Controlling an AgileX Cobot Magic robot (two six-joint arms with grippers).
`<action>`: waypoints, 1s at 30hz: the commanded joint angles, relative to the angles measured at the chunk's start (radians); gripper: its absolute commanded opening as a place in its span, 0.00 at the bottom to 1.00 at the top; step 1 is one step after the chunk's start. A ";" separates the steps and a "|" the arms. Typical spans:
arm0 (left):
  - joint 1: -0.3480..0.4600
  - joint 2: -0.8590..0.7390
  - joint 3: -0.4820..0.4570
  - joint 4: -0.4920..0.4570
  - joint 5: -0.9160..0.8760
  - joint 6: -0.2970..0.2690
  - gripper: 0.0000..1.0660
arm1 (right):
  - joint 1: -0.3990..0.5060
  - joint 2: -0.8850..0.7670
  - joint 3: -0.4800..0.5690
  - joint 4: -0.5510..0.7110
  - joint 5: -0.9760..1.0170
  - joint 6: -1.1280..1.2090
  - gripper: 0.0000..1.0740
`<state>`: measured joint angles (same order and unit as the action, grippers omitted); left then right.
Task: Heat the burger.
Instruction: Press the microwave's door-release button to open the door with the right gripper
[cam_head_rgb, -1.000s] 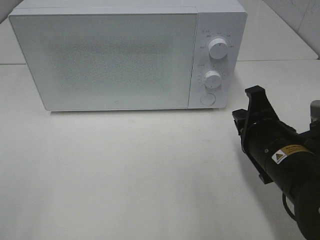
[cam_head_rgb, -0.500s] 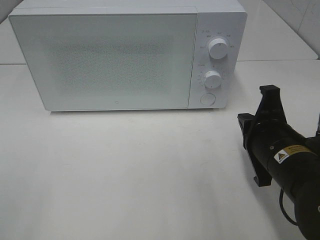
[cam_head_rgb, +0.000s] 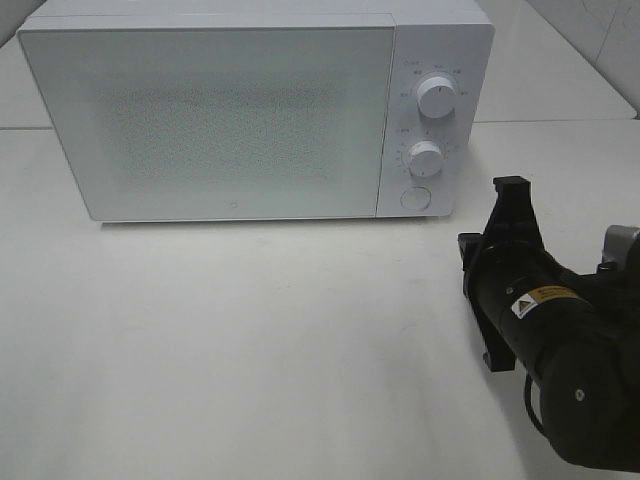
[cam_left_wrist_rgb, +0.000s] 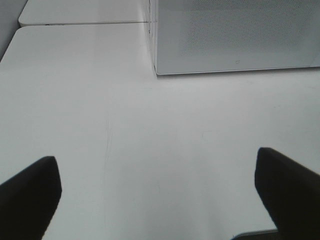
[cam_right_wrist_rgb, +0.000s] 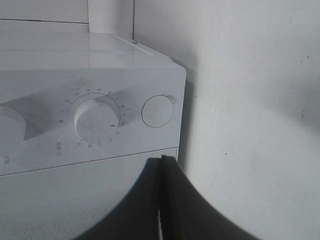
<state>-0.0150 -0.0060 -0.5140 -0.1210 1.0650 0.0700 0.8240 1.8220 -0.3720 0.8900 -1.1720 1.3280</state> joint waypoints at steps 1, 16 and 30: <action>0.000 -0.004 0.000 -0.002 0.001 -0.004 0.92 | -0.003 0.021 -0.038 -0.011 0.019 0.002 0.00; 0.000 -0.004 0.000 -0.002 0.001 -0.004 0.92 | -0.126 0.117 -0.186 -0.098 0.102 -0.020 0.00; 0.000 -0.004 0.000 -0.002 0.001 -0.005 0.92 | -0.199 0.201 -0.331 -0.123 0.180 -0.050 0.00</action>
<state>-0.0150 -0.0060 -0.5140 -0.1210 1.0650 0.0700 0.6300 2.0230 -0.6950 0.7800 -0.9990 1.3000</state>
